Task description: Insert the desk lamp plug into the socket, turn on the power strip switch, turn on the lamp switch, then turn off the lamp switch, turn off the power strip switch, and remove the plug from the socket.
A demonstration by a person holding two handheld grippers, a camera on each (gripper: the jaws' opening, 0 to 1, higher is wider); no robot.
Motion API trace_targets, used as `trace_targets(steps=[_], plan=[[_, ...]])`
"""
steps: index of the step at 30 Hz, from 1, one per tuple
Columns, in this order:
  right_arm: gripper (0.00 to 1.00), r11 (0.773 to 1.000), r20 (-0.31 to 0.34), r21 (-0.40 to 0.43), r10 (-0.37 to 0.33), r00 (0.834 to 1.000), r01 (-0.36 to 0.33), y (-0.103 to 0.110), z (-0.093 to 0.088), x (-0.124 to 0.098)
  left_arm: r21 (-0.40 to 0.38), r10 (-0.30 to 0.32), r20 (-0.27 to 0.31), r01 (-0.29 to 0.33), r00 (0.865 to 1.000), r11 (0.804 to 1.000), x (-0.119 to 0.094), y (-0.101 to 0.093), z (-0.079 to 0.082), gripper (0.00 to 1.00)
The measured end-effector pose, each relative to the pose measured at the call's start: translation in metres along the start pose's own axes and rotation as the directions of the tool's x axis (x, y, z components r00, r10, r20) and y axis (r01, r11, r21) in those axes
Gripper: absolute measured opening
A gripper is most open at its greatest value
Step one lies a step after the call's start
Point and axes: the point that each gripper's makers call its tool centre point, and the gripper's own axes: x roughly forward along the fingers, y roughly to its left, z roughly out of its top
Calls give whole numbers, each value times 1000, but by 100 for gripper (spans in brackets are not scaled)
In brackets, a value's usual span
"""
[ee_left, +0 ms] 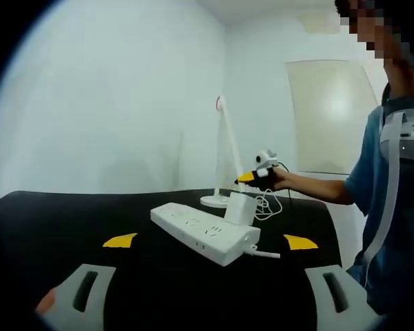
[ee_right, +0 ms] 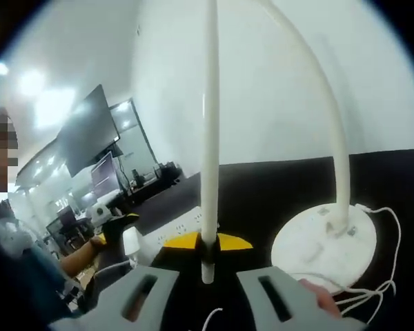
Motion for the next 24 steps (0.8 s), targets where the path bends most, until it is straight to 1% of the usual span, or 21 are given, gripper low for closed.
trace_targets(steps=[24], plan=[[11,997,-15,18,69,997,-69,55,7,-5,-3,1,2,-1,1000,1000,0,0,0,79]])
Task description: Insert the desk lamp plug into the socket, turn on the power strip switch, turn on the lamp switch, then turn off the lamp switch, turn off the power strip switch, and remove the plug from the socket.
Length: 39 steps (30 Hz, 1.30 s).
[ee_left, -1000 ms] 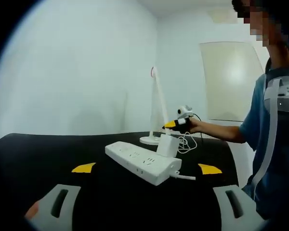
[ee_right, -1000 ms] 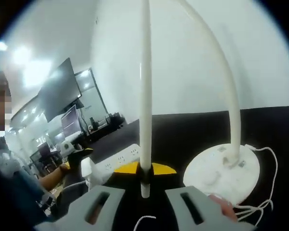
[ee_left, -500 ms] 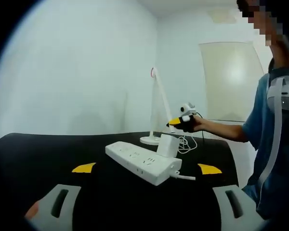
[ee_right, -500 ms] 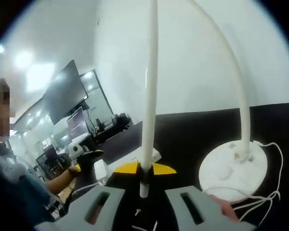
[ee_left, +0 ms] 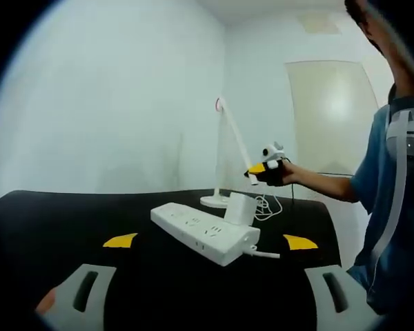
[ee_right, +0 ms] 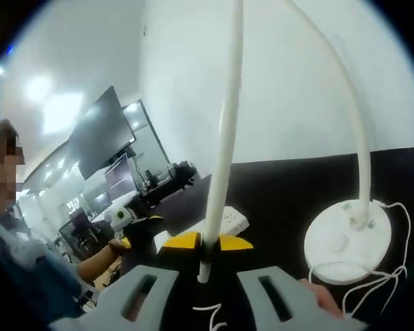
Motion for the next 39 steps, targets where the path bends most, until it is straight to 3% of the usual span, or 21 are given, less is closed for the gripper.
trace_targets(steps=[17,39], plan=[[12,999,-4,22,44,999,-44,31,11,-4,-1,-6,7,6,1000,1000,0,-2,1,79],[13,986,4,82,144,990,-144,93,34,-11,-2,-12,19,12,1000,1000,-3,-4,5,79]])
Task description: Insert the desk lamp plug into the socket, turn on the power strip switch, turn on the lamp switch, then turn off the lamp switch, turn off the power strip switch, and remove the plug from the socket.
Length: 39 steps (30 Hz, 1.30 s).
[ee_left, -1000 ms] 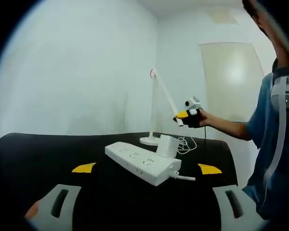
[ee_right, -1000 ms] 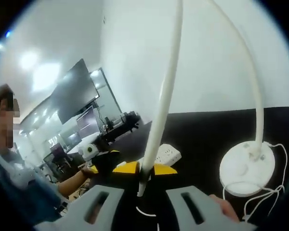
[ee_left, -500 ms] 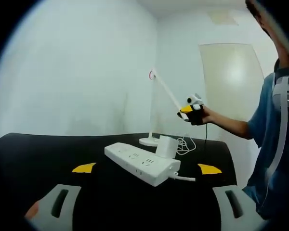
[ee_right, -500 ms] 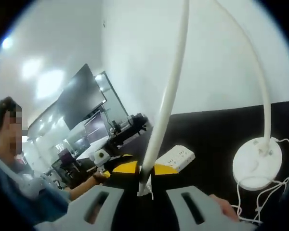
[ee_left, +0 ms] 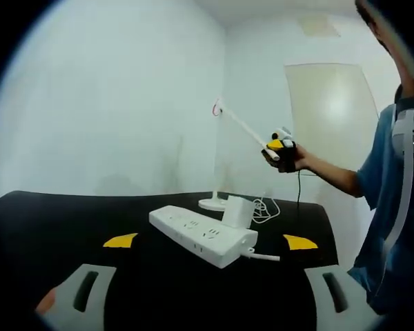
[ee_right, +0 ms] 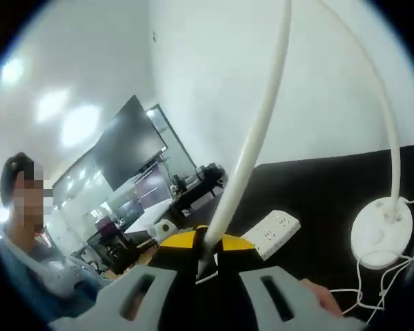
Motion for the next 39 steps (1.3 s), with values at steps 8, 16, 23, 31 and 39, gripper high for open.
trace_targets(steps=[8,16,23,31,39], plan=[[13,998,11,39,40,999,-41,25,6,1,1,-1,4,1,1000,1000,0,0,1,79],[13,992,34,86,93,995,-96,46,16,3,0,-2,7,2,1000,1000,0,1,1,79],[13,984,51,113,135,990,-140,67,25,5,1,-3,9,3,1000,1000,0,1,1,79],[14,975,71,134,168,983,-177,81,39,3,1,-3,11,3,1000,1000,0,2,1,79],[14,966,90,141,205,975,-216,97,54,0,1,-4,15,4,1000,1000,-1,2,2,79]])
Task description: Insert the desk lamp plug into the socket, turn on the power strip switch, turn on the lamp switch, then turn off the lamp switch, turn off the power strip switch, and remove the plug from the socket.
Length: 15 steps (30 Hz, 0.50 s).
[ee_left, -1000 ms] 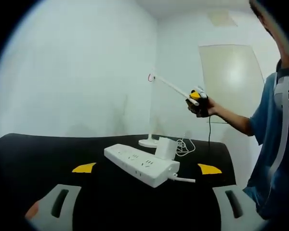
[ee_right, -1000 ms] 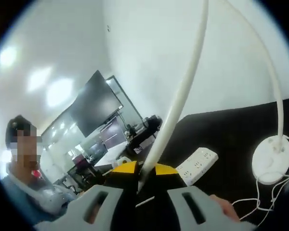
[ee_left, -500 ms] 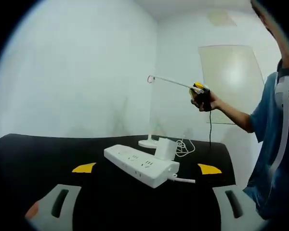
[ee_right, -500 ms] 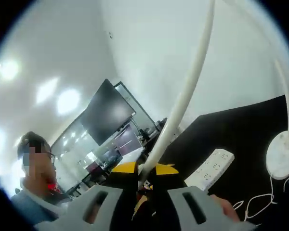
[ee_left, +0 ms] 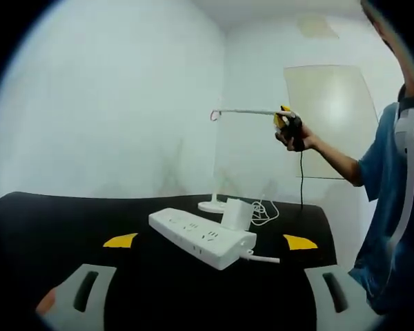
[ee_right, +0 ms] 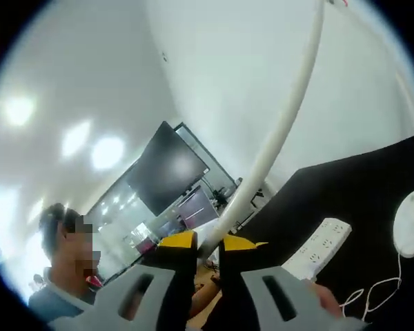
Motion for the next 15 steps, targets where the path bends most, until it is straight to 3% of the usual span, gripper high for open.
trace_targets(steps=[15], plan=[[15,999,16,1,43,999,-43,23,16,4,0,-4,3,4,1000,1000,1,-1,0,78]])
